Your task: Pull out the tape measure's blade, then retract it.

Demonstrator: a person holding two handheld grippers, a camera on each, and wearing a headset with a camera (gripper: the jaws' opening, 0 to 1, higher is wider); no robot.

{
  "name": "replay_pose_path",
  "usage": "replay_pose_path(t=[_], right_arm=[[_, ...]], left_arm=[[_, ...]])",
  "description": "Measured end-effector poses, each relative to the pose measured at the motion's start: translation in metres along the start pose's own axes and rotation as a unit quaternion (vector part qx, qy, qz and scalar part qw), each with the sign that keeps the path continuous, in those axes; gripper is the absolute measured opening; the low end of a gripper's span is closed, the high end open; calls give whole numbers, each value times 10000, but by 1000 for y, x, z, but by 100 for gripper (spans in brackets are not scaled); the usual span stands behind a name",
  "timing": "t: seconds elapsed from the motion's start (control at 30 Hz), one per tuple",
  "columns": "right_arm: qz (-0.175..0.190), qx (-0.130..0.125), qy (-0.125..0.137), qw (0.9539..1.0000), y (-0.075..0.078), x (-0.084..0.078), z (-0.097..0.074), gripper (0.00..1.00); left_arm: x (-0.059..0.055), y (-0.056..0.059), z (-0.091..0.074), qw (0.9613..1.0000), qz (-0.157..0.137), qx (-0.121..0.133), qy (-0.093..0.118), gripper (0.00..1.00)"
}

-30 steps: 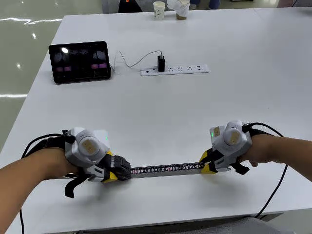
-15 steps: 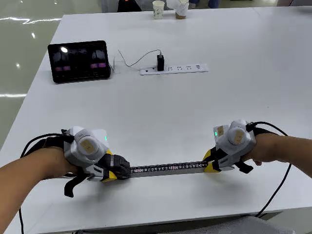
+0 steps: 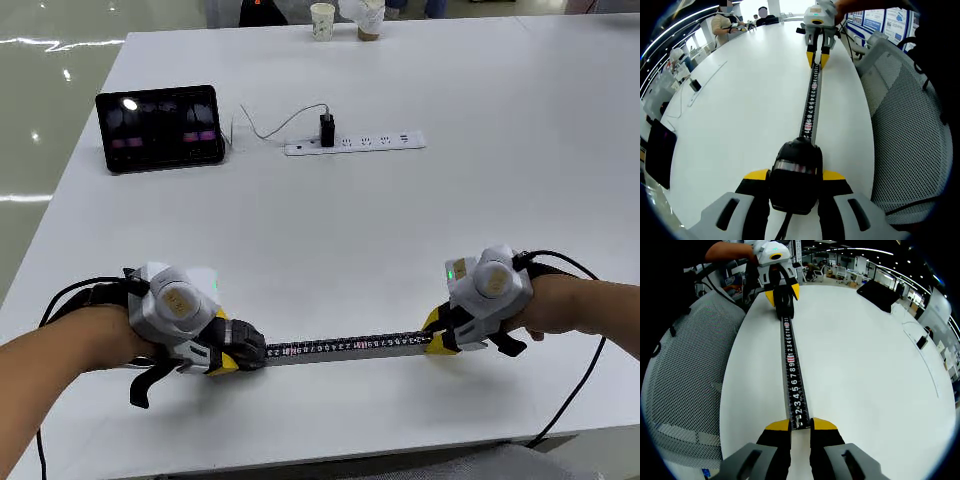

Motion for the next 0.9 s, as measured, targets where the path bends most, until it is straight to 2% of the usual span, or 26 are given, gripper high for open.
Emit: replay_pose_path(t=[0.23,0.43,0.7,0.9], right_arm=[[35,6,-14,10000,0,1,0,11],[229,2,127,9997,1,0,0,12],[-3,67,-176,9998,2,6,3,12],[-65,7,-251,9997,0,6,2,12]], left_arm=[[0,-1,1,10000,13,-22,50,32],[0,0,1,9998,6,32,171,32],[0,-1,1,9998,115,44,184,32],[1,-3,1,9998,103,-59,161,33]])
Point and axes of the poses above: the centre of the closed fingertips' face, and the gripper's own axes: z roughly forward along the fingers, y roughly to its right, x roughly out of its top, the point moved 9 cm from there along -z, roughly backward along the fingers, and after that the axes turned 8 degrees about x, right-handed, at the moved point
